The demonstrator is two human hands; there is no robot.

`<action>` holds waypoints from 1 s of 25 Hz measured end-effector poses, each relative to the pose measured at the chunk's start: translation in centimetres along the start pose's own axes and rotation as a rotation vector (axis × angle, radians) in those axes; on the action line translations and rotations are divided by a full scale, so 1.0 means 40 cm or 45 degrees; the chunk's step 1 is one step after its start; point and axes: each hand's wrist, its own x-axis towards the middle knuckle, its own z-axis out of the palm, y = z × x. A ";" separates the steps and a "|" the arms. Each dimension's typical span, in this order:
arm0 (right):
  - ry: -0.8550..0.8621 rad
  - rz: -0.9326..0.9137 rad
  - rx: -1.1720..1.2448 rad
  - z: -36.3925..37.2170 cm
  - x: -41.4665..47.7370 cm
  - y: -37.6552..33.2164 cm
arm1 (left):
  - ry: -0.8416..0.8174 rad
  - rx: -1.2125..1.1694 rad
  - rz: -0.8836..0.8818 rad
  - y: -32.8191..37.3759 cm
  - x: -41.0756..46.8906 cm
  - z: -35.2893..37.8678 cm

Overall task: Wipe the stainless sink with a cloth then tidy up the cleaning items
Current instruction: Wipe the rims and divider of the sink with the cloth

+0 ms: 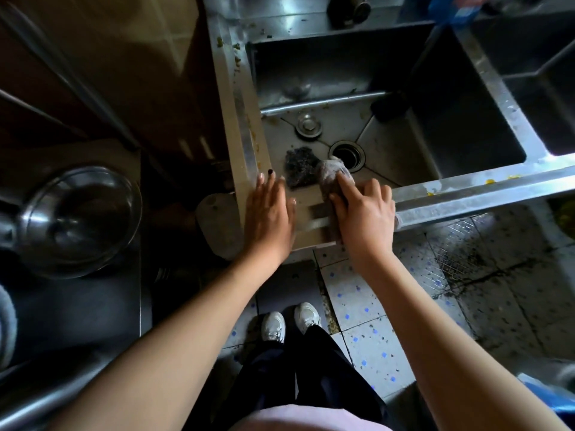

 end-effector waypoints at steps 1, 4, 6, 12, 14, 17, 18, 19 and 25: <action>0.012 -0.005 -0.016 -0.005 -0.009 0.016 | -0.038 0.002 0.026 0.019 0.002 0.012; -0.045 -0.065 -0.074 0.017 -0.041 0.032 | -0.141 0.114 0.035 0.036 0.007 0.051; -0.067 -0.093 -0.083 0.050 -0.048 0.021 | -0.149 0.184 -0.004 0.034 0.006 0.072; -0.157 -0.125 -0.033 0.077 -0.020 0.040 | -0.043 0.275 0.018 0.031 -0.007 0.085; -0.110 -0.117 -0.035 0.068 -0.009 0.065 | -0.034 0.279 0.057 0.034 -0.007 0.082; -0.105 -0.022 -0.071 0.055 0.009 0.115 | -0.052 0.311 0.060 0.034 -0.008 0.084; -0.108 0.006 -0.079 0.051 0.016 0.137 | -0.056 0.309 0.058 0.034 -0.008 0.085; -0.095 0.028 -0.086 0.047 0.023 0.158 | -0.059 0.305 0.047 0.035 -0.009 0.084; 0.004 0.135 -0.137 0.053 0.009 0.172 | -0.100 0.322 0.045 0.045 -0.014 0.077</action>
